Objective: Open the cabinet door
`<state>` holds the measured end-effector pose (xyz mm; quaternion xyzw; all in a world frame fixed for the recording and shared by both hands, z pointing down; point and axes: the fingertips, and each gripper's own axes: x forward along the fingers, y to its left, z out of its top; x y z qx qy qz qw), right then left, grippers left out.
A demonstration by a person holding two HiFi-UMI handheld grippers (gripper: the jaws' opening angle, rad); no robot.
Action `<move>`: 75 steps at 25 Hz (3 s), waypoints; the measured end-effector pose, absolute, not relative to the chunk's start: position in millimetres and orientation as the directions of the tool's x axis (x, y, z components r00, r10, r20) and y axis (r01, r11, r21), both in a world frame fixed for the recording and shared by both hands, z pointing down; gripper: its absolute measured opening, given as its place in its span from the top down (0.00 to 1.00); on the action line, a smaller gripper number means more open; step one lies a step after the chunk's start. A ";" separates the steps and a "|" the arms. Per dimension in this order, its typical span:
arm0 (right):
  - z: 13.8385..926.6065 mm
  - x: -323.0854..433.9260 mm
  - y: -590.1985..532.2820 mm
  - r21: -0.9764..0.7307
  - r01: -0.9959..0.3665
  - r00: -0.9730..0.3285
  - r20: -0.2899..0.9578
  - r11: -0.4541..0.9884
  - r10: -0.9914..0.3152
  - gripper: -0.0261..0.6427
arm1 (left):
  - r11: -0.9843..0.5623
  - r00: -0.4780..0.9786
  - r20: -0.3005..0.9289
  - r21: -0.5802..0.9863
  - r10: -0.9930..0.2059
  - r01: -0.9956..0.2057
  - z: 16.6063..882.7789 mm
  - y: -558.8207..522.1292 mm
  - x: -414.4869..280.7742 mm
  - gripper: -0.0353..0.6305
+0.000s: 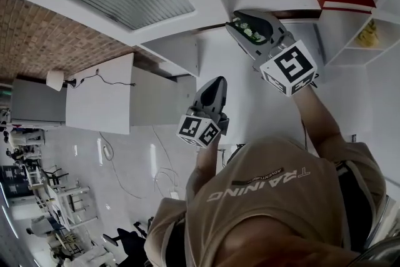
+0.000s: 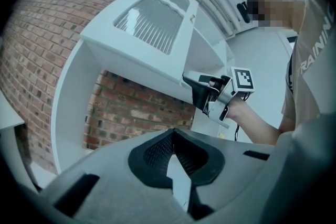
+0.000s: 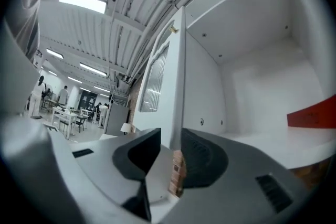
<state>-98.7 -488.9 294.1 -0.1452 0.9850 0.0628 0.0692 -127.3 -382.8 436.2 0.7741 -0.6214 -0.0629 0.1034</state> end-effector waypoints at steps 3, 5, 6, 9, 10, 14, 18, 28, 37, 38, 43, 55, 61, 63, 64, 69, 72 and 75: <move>292.3 -102.0 -492.9 0.080 -0.297 -0.947 -0.152 0.952 -0.283 0.82 | -0.191 0.202 0.021 0.248 -0.979 -0.950 435.9 -380.7 -130.7 0.94; 291.9 -105.2 -494.6 0.082 -0.303 -0.947 -0.142 0.950 -0.289 0.82 | -0.198 0.208 0.016 0.248 -0.978 -0.948 435.0 -378.8 -129.6 0.94; 291.3 -107.0 -494.5 0.078 -0.298 -0.948 -0.140 0.951 -0.286 0.82 | -0.204 0.214 0.013 0.249 -0.977 -0.947 435.0 -378.2 -128.6 0.94; 291.3 -110.0 -493.4 0.068 -0.296 -0.949 -0.134 0.953 -0.285 0.82 | -0.224 0.233 0.007 0.262 -0.972 -0.939 437.6 -376.3 -125.2 0.94; 292.3 -110.0 -493.8 0.068 -0.302 -0.948 -0.129 0.951 -0.292 0.82 | -0.230 0.240 0.004 0.266 -0.971 -0.936 438.3 -375.4 -123.7 0.94; 290.6 -108.7 -496.5 0.067 -0.316 -0.945 -0.115 0.946 -0.307 0.82 | -0.252 0.257 -0.016 0.254 -0.966 -0.934 431.0 -370.2 -122.5 0.94; 290.7 -108.7 -491.3 0.125 -0.343 -0.939 -0.078 0.931 -0.336 0.82 | -0.260 0.261 -0.026 0.221 -0.965 -0.940 425.2 -359.8 -125.3 0.94; 292.0 -102.0 -468.4 0.137 -0.361 -0.932 -0.006 0.923 -0.363 0.82 | -0.306 0.303 -0.048 0.213 -0.952 -0.928 421.4 -334.6 -134.6 0.94; 292.7 -94.4 -429.0 0.180 -0.337 -0.937 0.036 0.924 -0.348 0.84 | -0.341 0.344 -0.024 0.197 -0.939 -0.919 427.3 -321.6 -141.6 0.94; 292.0 -93.1 -424.3 0.181 -0.337 -0.936 0.041 0.924 -0.349 0.84 | -0.349 0.351 -0.025 0.196 -0.936 -0.916 426.1 -319.9 -141.9 0.94; 289.6 -88.5 -398.2 0.189 -0.370 -0.922 0.045 0.910 -0.384 0.85 | -0.408 0.411 -0.010 0.142 -0.912 -0.902 422.0 -306.7 -142.7 0.94; 288.9 -90.6 -336.8 0.197 -0.476 -0.874 -0.001 0.857 -0.485 0.86 | -0.509 0.512 -0.014 0.121 -0.859 -0.852 431.4 -273.5 -158.8 0.94; 288.9 -94.4 -318.5 0.194 -0.463 -0.881 0.003 0.865 -0.473 0.86 | -0.471 0.472 -0.020 0.135 -0.881 -0.872 431.8 -254.8 -165.3 0.94; 289.3 -95.9 -313.7 0.190 -0.445 -0.890 0.011 0.875 -0.455 0.86 | -0.454 0.455 -0.025 0.138 -0.890 -0.880 428.3 -249.5 -164.3 0.94; 289.4 -96.7 -311.9 0.192 -0.439 -0.893 0.014 0.878 -0.450 0.86 | -0.447 0.448 -0.026 0.139 -0.894 -0.884 426.1 -247.0 -163.3 0.94; 289.6 -101.4 -304.7 0.214 -0.418 -0.902 0.013 0.883 -0.431 0.86 | -0.414 0.417 -0.011 0.139 -0.909 -0.900 417.6 -231.2 -154.7 0.94; 289.7 -102.9 -301.8 0.179 -0.407 -0.912 -0.020 0.896 -0.410 0.86 | -0.375 0.380 0.011 0.139 -0.925 -0.916 419.1 -218.0 -150.1 0.94; 288.2 -99.9 -294.3 0.155 -0.418 -0.908 -0.066 0.895 -0.413 0.86 | -0.322 0.331 0.040 0.149 -0.943 -0.935 425.7 -196.6 -150.3 0.94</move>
